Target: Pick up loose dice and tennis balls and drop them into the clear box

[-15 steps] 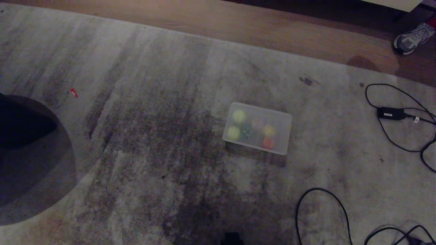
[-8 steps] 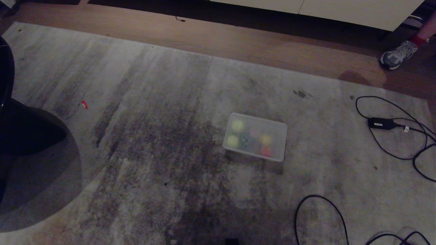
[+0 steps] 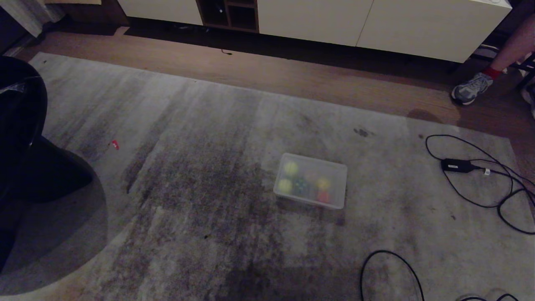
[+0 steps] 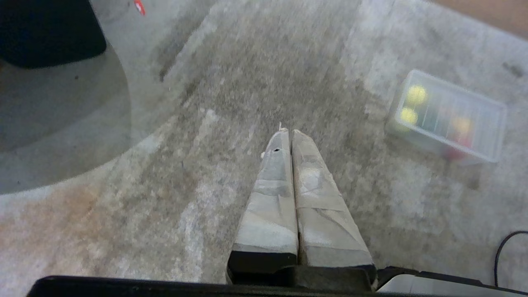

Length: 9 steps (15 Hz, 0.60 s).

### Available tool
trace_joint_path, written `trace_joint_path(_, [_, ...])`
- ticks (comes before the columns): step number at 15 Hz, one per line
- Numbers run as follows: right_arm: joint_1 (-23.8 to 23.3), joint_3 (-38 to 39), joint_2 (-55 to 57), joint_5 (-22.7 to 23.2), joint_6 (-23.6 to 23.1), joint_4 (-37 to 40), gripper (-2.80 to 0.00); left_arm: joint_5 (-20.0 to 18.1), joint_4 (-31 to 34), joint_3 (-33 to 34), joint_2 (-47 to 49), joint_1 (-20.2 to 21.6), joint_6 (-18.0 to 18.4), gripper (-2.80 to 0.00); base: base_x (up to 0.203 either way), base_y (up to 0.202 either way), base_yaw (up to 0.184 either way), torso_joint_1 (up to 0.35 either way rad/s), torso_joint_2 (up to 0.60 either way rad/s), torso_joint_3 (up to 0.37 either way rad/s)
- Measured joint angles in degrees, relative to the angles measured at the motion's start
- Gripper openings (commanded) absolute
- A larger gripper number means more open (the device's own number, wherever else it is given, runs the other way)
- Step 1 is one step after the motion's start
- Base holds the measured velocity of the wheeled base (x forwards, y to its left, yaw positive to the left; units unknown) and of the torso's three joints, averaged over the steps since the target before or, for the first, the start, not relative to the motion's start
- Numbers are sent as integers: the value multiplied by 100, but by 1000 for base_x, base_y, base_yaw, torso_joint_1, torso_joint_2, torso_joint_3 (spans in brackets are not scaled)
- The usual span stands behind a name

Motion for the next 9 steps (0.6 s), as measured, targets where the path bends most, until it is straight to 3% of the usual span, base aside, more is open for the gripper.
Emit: trace_joint_path(9, [0,0,5,-11,0,-1,-280,3,0,0,0,0,2,-280,0,0,0,2,4,200])
